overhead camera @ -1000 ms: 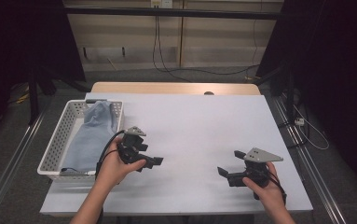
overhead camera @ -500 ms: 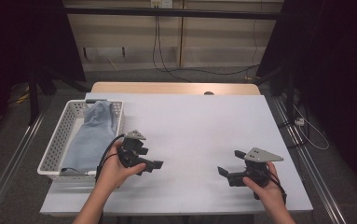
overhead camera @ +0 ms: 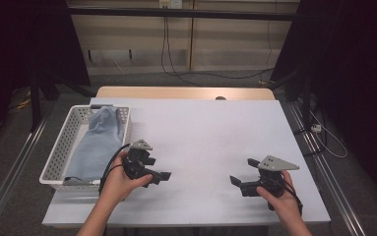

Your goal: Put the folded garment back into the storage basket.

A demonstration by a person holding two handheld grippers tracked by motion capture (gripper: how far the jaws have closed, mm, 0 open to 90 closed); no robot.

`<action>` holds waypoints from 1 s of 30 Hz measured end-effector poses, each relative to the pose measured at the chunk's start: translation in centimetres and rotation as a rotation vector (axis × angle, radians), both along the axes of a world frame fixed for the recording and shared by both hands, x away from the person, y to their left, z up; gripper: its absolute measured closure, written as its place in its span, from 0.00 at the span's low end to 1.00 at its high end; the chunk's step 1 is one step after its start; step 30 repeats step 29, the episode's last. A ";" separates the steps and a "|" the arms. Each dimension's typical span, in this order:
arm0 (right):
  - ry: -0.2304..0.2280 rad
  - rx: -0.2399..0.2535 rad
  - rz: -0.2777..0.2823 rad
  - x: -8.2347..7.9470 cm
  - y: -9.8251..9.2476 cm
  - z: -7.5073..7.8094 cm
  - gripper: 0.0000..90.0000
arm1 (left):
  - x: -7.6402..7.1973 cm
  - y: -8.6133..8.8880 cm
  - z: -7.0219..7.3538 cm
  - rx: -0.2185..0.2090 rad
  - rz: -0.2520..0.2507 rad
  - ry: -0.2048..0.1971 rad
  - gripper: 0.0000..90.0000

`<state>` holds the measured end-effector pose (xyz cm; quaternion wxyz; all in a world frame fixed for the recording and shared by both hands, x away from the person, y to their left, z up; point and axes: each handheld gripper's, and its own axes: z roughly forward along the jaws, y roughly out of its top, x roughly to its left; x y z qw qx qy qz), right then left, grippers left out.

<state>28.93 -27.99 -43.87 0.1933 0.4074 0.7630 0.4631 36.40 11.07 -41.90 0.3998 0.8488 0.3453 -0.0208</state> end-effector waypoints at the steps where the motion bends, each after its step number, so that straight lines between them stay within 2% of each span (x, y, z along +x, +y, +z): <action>1: 0.000 0.000 0.000 0.0 0.0 0.0 0.07 | 0.0 0.1 0.0 0.004 -0.004 -0.002 0.15; 5: 0.002 0.001 -0.001 0.0 0.0 0.0 0.07 | 0.0 0.4 -0.1 -0.010 -0.003 0.001 0.15; 30: -0.002 0.000 0.008 0.0 -0.3 0.1 0.07 | -0.7 1.7 -0.7 -0.020 -0.004 -0.003 0.14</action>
